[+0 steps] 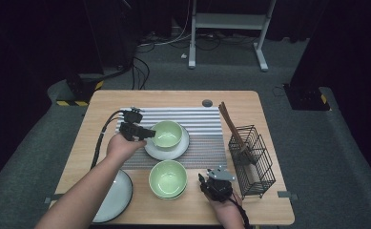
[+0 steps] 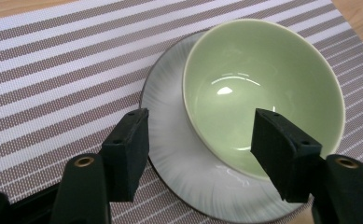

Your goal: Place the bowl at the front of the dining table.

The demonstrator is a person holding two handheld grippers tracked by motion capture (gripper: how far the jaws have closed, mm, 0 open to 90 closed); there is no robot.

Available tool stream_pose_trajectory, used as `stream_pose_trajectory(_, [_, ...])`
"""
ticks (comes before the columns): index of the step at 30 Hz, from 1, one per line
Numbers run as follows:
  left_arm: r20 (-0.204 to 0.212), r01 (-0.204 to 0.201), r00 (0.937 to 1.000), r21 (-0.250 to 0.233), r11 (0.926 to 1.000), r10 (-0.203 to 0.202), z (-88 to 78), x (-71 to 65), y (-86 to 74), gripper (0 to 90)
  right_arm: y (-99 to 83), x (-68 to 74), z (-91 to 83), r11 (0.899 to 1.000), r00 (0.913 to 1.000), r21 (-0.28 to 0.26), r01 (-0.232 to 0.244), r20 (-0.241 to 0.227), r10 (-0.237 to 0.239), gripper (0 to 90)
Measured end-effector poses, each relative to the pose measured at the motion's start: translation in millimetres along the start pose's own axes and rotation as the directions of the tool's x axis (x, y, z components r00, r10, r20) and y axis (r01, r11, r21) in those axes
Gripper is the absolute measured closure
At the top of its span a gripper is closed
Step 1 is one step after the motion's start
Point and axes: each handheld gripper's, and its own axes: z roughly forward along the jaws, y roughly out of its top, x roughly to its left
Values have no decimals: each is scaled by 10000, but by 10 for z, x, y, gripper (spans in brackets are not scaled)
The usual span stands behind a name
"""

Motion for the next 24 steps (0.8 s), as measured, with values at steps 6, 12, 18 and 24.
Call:
stream_pose_trajectory(6, [142,-91,9999,113,9999,89,-63,46,-87,333,-7,16,-1,9999,9999,0,101,-21,-101,589])
stream_pose_trajectory(12, [-12,-338,9994,-154,9993,338,-106,50,-184,330,-8,18,4,10000,10000,47,77,-28,-77,583])
stream_pose_trajectory(18, [191,-370,9991,-362,9987,377,-160,46,-275,326,-10,16,1,9998,9999,116,169,-27,-169,571])
stream_pose_trajectory(24, [192,-443,9988,-565,9974,454,-180,67,-373,319,-1,20,-4,9995,9995,171,268,-167,-265,564])
